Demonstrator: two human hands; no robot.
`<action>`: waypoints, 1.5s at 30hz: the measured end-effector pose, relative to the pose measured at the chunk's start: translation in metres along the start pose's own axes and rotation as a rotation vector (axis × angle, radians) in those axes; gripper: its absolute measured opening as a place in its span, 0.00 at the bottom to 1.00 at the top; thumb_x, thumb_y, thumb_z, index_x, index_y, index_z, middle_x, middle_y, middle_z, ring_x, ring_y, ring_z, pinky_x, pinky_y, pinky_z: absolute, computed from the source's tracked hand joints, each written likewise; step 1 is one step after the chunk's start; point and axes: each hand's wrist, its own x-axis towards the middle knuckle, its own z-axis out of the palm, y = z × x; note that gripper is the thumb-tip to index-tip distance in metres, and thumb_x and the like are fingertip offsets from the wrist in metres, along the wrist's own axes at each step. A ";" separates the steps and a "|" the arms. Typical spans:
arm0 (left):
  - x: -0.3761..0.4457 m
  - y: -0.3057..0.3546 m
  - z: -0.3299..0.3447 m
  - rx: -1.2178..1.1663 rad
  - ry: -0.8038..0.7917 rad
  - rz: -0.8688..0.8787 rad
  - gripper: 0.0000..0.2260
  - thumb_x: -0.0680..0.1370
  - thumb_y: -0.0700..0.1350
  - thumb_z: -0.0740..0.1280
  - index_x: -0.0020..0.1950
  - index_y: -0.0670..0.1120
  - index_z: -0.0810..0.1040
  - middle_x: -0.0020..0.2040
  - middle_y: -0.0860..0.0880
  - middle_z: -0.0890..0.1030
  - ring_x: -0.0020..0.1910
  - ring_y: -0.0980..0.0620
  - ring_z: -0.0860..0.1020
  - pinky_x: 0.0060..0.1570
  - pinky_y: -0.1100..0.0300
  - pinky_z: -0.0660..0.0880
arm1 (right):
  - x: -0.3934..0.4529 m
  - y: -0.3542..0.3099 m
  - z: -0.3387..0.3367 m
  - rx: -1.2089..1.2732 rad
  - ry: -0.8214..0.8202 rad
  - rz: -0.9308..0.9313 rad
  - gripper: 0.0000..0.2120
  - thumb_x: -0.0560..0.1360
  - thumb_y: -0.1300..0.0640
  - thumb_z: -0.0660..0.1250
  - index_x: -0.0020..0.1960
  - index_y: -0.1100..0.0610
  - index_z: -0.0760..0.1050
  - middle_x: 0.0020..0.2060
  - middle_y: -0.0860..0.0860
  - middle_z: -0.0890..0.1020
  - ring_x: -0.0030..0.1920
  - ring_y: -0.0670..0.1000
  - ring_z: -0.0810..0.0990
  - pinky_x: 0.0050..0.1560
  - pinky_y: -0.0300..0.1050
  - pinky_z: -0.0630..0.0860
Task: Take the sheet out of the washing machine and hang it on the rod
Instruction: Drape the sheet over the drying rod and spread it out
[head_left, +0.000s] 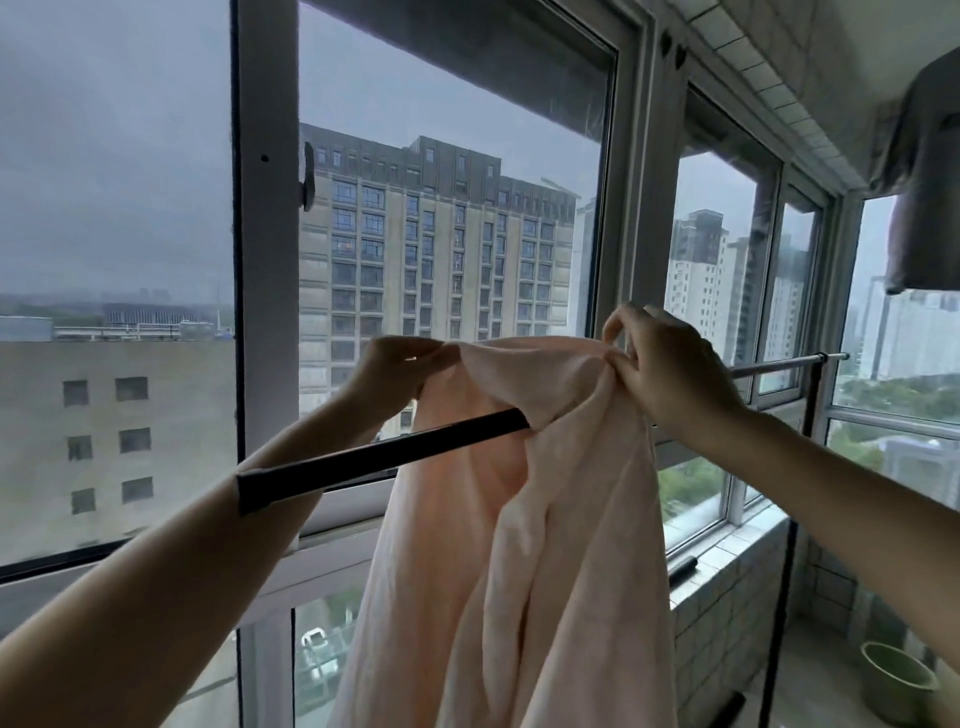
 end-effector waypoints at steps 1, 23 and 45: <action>0.001 0.000 0.000 -0.008 -0.005 -0.010 0.08 0.74 0.41 0.71 0.39 0.51 0.86 0.41 0.36 0.83 0.38 0.46 0.77 0.44 0.48 0.78 | -0.005 -0.007 -0.001 -0.016 0.033 -0.025 0.04 0.76 0.60 0.64 0.49 0.53 0.71 0.40 0.48 0.71 0.41 0.58 0.77 0.41 0.48 0.73; 0.021 0.036 0.005 -0.201 -0.072 -0.011 0.04 0.76 0.34 0.66 0.46 0.33 0.79 0.35 0.40 0.84 0.36 0.44 0.84 0.38 0.55 0.82 | 0.027 -0.017 -0.013 0.586 -0.029 0.434 0.17 0.80 0.57 0.57 0.45 0.70 0.77 0.33 0.56 0.73 0.35 0.53 0.72 0.34 0.49 0.69; 0.015 0.020 0.000 -0.148 -0.665 -0.117 0.16 0.70 0.48 0.73 0.56 0.45 0.81 0.58 0.44 0.81 0.54 0.44 0.80 0.53 0.55 0.79 | -0.026 -0.010 -0.017 0.493 -0.180 0.168 0.10 0.71 0.44 0.70 0.45 0.49 0.74 0.33 0.46 0.77 0.30 0.41 0.75 0.31 0.39 0.72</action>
